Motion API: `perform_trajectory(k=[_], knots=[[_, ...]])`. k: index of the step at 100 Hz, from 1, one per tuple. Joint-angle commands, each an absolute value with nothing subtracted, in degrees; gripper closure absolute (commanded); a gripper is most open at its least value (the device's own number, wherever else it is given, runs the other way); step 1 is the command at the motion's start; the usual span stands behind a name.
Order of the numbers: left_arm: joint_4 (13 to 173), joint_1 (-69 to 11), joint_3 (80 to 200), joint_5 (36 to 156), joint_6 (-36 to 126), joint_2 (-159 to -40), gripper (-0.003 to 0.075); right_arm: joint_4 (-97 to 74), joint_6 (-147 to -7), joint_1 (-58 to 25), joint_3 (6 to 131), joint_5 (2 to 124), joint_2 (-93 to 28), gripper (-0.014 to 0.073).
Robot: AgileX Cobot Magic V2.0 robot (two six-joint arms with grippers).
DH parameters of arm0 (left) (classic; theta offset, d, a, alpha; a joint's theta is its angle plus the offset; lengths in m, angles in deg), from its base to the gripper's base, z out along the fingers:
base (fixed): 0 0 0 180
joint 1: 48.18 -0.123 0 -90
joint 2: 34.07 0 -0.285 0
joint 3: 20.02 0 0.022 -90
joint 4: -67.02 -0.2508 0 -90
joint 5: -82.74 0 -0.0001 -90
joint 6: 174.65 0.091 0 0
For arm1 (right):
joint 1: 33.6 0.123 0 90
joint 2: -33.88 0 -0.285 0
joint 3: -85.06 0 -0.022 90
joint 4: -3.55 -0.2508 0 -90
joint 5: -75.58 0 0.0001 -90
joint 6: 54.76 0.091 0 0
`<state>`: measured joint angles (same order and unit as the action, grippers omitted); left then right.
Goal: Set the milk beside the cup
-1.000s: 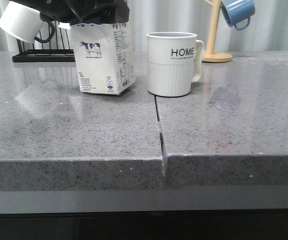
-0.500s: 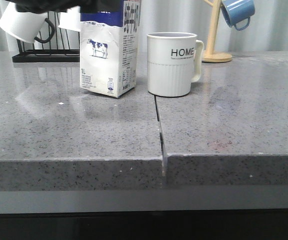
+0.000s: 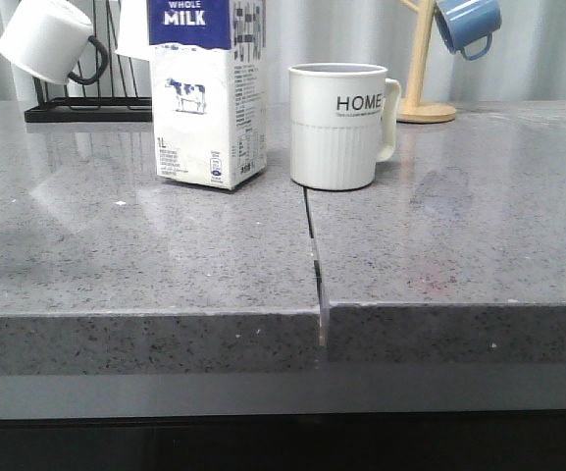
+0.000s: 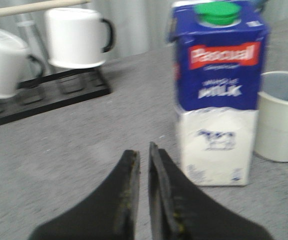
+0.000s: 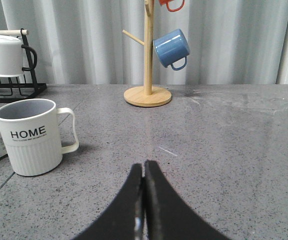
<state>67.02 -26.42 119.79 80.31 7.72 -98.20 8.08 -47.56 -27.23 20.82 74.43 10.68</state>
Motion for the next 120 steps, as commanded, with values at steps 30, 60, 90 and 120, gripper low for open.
perform_trajectory(k=[30, 60, 90, 120], knots=[[67.77, -39.92, 119.97, 96.11, 5.35, -79.36, 0.0741, 8.22, -47.6, -27.49, 22.28, 79.21, 10.26, 0.066], [68.73, -43.07, 110.32, 95.17, 4.23, -68.08, 0.0741, 8.22, -47.6, -27.49, 22.28, 79.21, 10.26, 0.066], [64.04, -43.22, 103.68, 95.37, 4.34, -56.3, 0.0741, 8.22, -47.6, -27.49, 22.28, 79.21, 10.26, 0.066], [63.92, -43.22, 96.94, 95.98, 4.34, -45.01, 0.0741, 8.22, -47.6, -27.49, 22.28, 79.21, 10.26, 0.066]])
